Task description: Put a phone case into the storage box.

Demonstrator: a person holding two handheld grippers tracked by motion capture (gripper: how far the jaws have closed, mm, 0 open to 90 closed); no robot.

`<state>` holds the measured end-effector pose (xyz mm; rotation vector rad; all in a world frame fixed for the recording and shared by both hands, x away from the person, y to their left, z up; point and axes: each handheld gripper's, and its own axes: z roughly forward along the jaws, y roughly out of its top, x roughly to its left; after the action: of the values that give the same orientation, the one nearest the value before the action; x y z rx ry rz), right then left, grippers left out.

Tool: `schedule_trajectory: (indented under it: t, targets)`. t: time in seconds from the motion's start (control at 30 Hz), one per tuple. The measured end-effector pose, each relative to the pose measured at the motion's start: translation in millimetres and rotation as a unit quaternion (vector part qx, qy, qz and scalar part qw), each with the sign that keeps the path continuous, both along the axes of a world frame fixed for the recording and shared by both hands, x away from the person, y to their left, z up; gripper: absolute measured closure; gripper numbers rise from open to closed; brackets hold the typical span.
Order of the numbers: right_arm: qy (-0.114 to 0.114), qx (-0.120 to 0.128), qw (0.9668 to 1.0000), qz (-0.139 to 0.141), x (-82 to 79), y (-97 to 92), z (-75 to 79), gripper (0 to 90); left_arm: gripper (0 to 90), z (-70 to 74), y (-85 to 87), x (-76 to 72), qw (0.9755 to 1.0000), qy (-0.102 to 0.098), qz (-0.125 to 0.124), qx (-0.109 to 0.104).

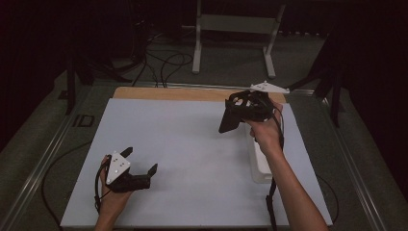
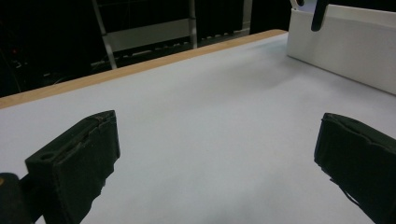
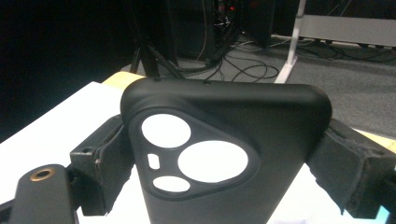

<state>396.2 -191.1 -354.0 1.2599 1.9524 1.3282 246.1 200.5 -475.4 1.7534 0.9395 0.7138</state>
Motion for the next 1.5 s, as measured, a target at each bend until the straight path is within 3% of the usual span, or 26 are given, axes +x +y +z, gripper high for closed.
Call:
schedule_trajectory:
  t: [0.9,1.37,1.5]
  targets:
    - [-0.002,-0.014,0.999,-0.043,14.3,-21.8,5.6,13.6,0.7,-0.7,-1.3,0.4,1.0,0.003,-0.002,0.0]
    - [-0.015,-0.053,0.9966,-0.062,16.8,-25.1,7.5,13.6,0.7,-0.6,-1.2,0.2,1.0,0.003,-0.002,0.0]
    - [-0.015,-0.054,0.9964,-0.064,18.3,-26.9,7.3,13.6,0.7,-0.5,-1.4,0.1,1.0,0.003,-0.003,0.001]
